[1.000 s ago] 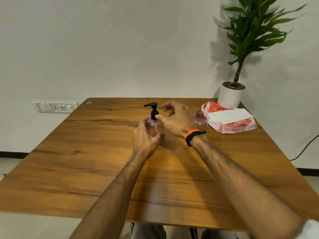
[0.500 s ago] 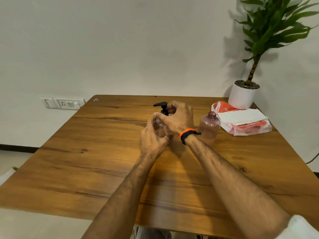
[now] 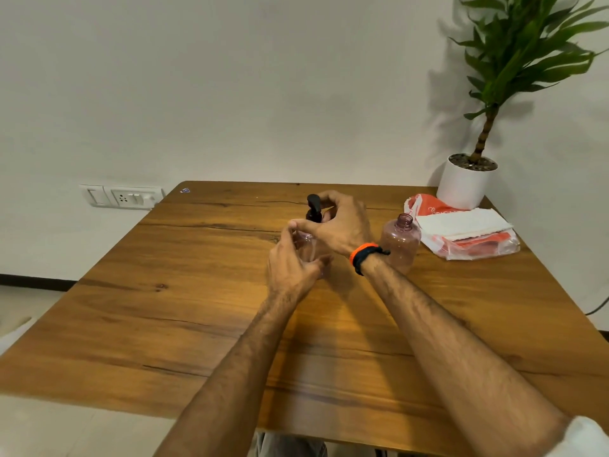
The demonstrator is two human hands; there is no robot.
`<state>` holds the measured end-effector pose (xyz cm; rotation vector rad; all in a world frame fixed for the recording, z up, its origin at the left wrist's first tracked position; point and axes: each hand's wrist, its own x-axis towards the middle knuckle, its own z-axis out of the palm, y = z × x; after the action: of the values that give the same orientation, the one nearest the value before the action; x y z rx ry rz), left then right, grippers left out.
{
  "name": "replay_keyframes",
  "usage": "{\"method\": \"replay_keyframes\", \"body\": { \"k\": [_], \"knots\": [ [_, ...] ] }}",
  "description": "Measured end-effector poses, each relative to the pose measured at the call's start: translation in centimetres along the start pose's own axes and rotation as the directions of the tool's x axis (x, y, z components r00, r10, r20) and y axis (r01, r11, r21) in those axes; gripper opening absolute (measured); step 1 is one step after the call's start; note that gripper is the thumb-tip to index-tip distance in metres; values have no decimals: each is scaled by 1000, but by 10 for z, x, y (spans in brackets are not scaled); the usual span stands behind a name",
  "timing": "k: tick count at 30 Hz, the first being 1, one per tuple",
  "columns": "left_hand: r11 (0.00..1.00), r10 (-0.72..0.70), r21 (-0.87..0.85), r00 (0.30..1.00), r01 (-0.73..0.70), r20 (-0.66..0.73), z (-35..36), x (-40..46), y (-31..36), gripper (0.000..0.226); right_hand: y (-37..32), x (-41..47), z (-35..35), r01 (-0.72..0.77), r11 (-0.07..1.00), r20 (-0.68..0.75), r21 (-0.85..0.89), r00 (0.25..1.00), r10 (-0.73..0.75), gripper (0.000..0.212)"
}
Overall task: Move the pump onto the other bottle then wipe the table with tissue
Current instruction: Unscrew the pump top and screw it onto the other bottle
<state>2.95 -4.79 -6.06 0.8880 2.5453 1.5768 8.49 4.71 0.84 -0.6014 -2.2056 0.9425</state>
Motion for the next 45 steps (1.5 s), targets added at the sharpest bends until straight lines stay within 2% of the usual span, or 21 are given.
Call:
{"method": "replay_keyframes", "body": {
  "k": [3,7,11,15,17,21,24,27,30,33,37,40,43,45],
  "knots": [
    [1000,15,2,1000,-15,3,-1,0,0,84,-3,-2,1,-21,1000,-73,-3,997,20,40],
    [1000,14,-7,1000,-14,-1,-2,-1,1,76,3,0,2,-47,997,-64,58,997,51,22],
    [1000,4,-4,1000,-4,5,-3,-1,1,73,1,0,1,-83,991,-7,104,996,84,31],
    [1000,6,0,1000,-6,4,-2,-1,2,77,-3,-4,-1,-116,985,-55,129,991,124,46],
    [1000,5,6,1000,-5,-2,-2,-1,2,75,-1,-5,-1,-146,973,-60,179,986,159,41],
    [1000,-2,-5,1000,2,-6,-2,-1,3,75,3,-4,-6,-157,952,32,264,988,154,28],
    [1000,4,-3,1000,-4,-13,-2,-2,4,76,1,-5,-6,-148,965,59,216,989,139,37],
    [1000,9,1,1000,-9,-9,-2,-2,3,79,-2,-8,-5,-137,976,7,167,990,138,45],
    [1000,1,0,1000,-1,-18,-2,-2,3,76,-1,-8,-4,-124,979,-29,161,991,130,37],
    [1000,-8,0,1000,8,-16,-2,-2,2,75,1,-6,-6,-127,971,19,201,992,126,26],
    [1000,-9,0,1000,9,-10,-2,-3,3,78,0,-4,-5,-102,982,63,162,994,92,32],
    [1000,7,-3,1000,-7,1,-2,-3,3,77,-3,-4,0,-87,994,16,67,996,86,44],
    [1000,-3,-9,1000,3,3,-2,-3,3,73,-1,-2,1,-92,994,-17,57,996,93,37],
    [1000,-6,4,1000,6,-3,-3,-2,3,74,0,-2,-1,-83,994,15,73,997,82,30]
  ]
}}
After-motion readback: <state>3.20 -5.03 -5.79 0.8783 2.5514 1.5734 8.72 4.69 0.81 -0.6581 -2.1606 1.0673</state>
